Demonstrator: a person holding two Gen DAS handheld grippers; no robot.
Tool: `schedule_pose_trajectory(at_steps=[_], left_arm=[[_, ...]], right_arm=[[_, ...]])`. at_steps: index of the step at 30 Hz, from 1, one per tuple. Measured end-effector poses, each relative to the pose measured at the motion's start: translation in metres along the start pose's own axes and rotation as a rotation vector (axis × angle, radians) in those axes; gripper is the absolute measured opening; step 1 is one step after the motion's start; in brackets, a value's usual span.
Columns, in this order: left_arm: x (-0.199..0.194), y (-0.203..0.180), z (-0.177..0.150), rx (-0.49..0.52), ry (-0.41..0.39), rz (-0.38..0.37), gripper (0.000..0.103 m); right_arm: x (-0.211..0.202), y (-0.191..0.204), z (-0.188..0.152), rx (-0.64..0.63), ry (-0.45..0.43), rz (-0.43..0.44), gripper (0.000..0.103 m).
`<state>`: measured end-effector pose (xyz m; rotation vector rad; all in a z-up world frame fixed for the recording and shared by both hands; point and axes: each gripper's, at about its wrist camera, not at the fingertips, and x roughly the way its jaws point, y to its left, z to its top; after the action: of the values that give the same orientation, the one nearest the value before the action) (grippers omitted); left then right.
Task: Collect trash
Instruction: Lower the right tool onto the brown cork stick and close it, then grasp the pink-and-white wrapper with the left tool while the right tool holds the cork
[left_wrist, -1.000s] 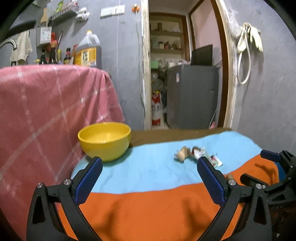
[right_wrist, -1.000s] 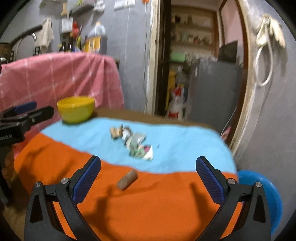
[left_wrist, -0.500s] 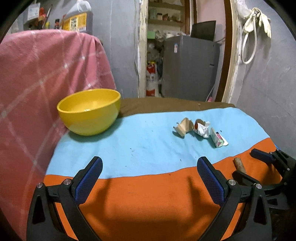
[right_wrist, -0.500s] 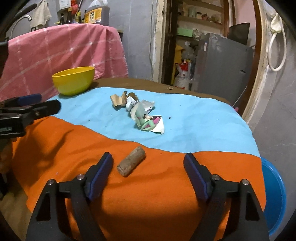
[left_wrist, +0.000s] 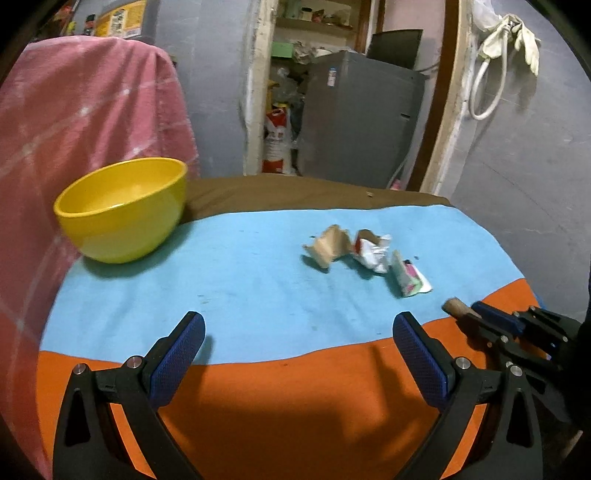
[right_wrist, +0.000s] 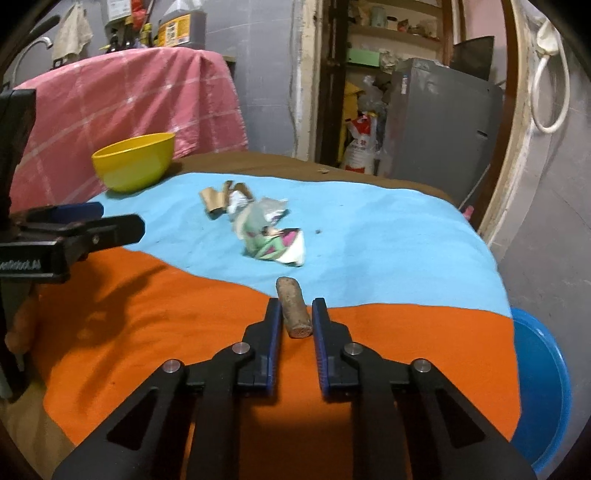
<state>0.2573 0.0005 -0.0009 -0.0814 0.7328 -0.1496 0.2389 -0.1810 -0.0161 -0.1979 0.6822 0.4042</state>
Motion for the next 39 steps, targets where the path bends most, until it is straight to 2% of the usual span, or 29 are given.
schedule_pose_trajectory(at_steps=[7,12,15,20,22,24,26,32,34,39], left_arm=[[0.015,-0.015,0.008,-0.002,0.035,-0.071,0.099],[0.026,-0.025,0.016,-0.011,0.063,-0.121,0.091],[0.037,-0.031,0.021,-0.012,0.095,-0.154,0.083],[0.053,-0.037,0.032,-0.04,0.146,-0.186,0.059],[0.055,-0.036,0.035,-0.065,0.153,-0.198,0.057],[0.055,-0.035,0.035,-0.087,0.155,-0.213,0.05],[0.057,-0.035,0.036,-0.108,0.165,-0.226,0.037],[0.058,-0.035,0.038,-0.132,0.175,-0.219,0.009],[0.055,-0.035,0.038,-0.128,0.164,-0.214,0.003],[0.04,-0.043,0.036,-0.085,0.12,-0.213,0.001]], right_arm=[[0.0,-0.018,0.005,0.044,-0.017,-0.027,0.014],[-0.004,-0.031,0.008,0.077,-0.038,-0.042,0.014],[-0.005,-0.037,0.011,0.095,-0.046,-0.042,0.014],[-0.006,-0.046,0.013,0.114,-0.054,-0.047,0.014],[-0.005,-0.048,0.014,0.127,-0.057,-0.046,0.014],[-0.003,-0.05,0.015,0.137,-0.055,-0.04,0.014],[-0.001,-0.05,0.014,0.138,-0.05,-0.039,0.014],[0.002,-0.046,0.013,0.124,-0.044,-0.036,0.013],[0.001,-0.045,0.012,0.123,-0.046,-0.031,0.013],[-0.002,-0.047,0.01,0.128,-0.06,-0.007,0.012]])
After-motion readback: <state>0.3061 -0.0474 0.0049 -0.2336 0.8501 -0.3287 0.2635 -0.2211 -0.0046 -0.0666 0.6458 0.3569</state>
